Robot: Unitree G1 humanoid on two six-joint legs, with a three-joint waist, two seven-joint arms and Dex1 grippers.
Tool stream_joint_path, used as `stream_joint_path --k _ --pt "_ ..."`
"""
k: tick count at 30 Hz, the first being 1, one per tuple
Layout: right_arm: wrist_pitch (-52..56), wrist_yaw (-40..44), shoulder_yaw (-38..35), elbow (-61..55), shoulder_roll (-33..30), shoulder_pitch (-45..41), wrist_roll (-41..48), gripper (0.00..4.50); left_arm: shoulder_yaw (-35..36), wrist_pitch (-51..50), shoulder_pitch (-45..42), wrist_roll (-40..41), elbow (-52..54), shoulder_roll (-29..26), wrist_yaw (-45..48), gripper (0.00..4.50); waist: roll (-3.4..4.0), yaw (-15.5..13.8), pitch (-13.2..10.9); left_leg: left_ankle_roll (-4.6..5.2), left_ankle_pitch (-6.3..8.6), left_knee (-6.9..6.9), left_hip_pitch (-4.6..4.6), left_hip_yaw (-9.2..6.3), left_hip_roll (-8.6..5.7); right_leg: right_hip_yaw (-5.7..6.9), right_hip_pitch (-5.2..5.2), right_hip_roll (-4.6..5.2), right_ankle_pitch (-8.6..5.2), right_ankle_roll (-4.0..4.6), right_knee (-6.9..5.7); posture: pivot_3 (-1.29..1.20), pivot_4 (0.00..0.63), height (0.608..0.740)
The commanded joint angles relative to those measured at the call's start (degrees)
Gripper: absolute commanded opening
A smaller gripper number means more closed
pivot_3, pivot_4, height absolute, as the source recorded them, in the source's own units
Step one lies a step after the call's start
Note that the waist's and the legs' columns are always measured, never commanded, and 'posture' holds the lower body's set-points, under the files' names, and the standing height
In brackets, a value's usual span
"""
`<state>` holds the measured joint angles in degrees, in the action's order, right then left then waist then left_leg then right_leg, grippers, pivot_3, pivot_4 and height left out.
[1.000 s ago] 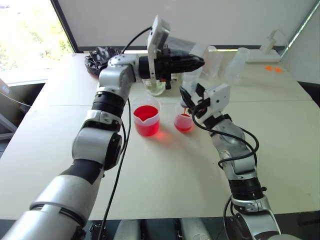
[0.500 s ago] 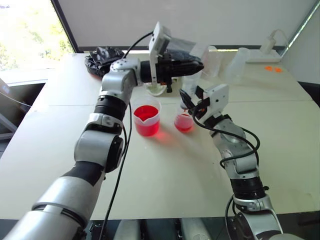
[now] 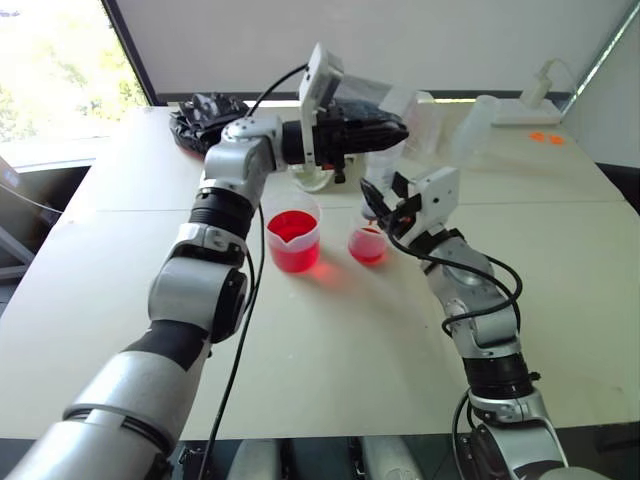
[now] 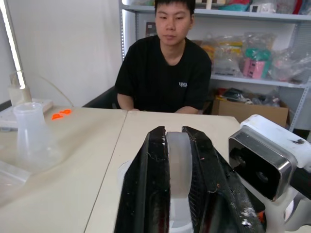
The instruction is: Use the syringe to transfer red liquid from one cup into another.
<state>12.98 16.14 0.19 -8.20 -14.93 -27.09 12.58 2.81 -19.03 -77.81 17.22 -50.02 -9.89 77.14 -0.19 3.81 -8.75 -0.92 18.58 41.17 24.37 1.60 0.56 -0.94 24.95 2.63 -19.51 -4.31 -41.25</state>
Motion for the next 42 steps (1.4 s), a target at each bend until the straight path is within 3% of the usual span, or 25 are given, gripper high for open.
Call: stream_joint_path --k 1,5,20,29,33,42 --pt "-1.7 -2.8 -6.5 -5.6 -0.9 -3.5 1.4 1.42 -2.0 -2.3 1.8 -0.3 0.3 -0.3 2.2 2.55 0.0 0.0 0.0 0.0 0.0 0.0 -0.01 0.0 -0.01 0.0 -0.01 0.0 0.0 0.0 -0.01 0.0 0.15 0.711" --pt "0.0 -1.9 -6.8 -7.3 -0.6 -3.2 2.3 1.42 -0.7 -4.7 1.7 1.7 2.3 -0.5 2.2 4.28 0.01 0.1 0.0 0.0 0.0 0.0 0.0 -0.01 0.0 0.01 -0.01 0.0 0.0 0.0 0.0 0.0 0.15 0.711" --pt "8.8 -2.1 -4.4 -15.1 2.8 -1.7 7.0 1.42 2.9 -7.7 1.7 6.2 8.8 -5.3 -2.0 4.28 0.01 -0.1 0.0 0.0 0.0 0.01 -0.01 -0.01 0.02 -0.01 -0.01 -0.01 0.0 0.0 -0.01 0.0 0.15 0.711" --pt "14.5 -2.1 -7.0 -16.3 1.0 -3.4 10.8 1.42 2.1 -10.1 4.1 7.6 13.4 -8.3 -2.3 4.28 0.01 0.0 0.0 0.0 0.0 0.01 -0.01 -0.01 0.02 -0.01 -0.01 -0.01 0.0 0.0 -0.01 0.0 0.15 0.711" --pt "19.2 -2.0 -11.7 -14.3 -4.7 -7.1 12.1 1.42 1.1 -13.6 8.8 8.2 19.5 -12.2 -1.2 4.28 0.01 0.1 0.0 0.0 0.0 0.0 -0.01 -0.01 0.02 -0.01 -0.01 -0.01 0.0 0.0 -0.01 0.0 0.15 0.711" --pt "48.0 -0.9 -20.4 -10.7 -18.7 -15.6 24.3 1.42 3.4 -25.4 23.2 14.1 38.6 -24.0 -2.2 4.28 0.01 -0.1 0.0 0.0 0.0 -0.03 -0.02 -0.03 0.07 -0.02 -0.02 -0.02 0.0 0.0 -0.01 0.0 0.15 0.711"
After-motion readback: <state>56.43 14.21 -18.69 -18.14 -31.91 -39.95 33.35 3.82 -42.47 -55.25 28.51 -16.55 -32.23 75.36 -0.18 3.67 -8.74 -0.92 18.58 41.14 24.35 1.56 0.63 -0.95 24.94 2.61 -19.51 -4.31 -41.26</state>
